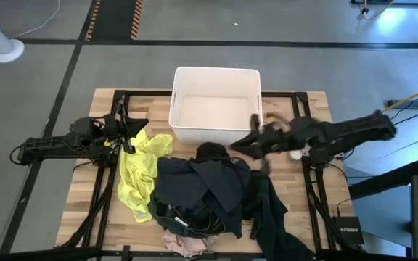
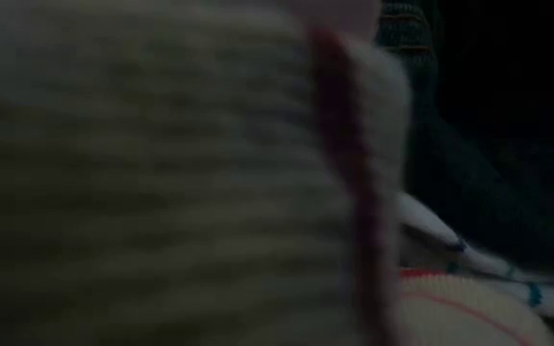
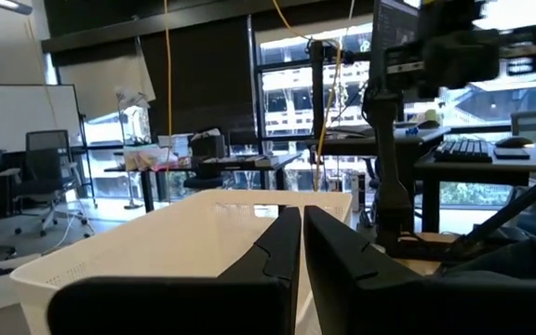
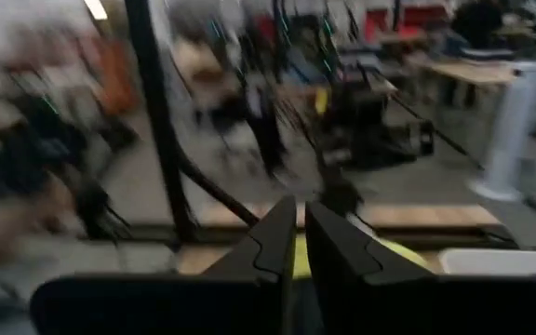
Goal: Sort clothes
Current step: Put the gray shorts into the white laundry organizer
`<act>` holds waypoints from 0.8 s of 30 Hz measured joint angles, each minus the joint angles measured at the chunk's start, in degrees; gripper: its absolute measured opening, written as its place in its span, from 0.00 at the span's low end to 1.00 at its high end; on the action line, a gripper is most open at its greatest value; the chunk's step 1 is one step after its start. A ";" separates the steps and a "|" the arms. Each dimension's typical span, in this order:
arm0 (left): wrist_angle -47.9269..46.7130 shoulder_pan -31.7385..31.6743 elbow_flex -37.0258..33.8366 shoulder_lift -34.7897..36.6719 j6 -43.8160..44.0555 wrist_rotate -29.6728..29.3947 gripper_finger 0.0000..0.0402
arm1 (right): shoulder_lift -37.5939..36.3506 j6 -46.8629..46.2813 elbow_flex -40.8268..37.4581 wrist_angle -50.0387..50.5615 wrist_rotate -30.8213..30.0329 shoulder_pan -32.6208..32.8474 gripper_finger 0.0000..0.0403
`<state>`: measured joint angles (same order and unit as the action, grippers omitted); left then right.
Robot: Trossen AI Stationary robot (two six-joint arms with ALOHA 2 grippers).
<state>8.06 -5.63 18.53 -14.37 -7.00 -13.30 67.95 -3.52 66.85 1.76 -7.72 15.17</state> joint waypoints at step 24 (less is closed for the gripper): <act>2.76 -0.02 -0.02 0.02 -0.92 0.00 0.03 | 27.71 8.20 19.98 12.36 -12.69 5.01 0.21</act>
<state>10.82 -5.65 18.50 -14.35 -7.92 -13.30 95.66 4.68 86.83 14.12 -20.41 20.18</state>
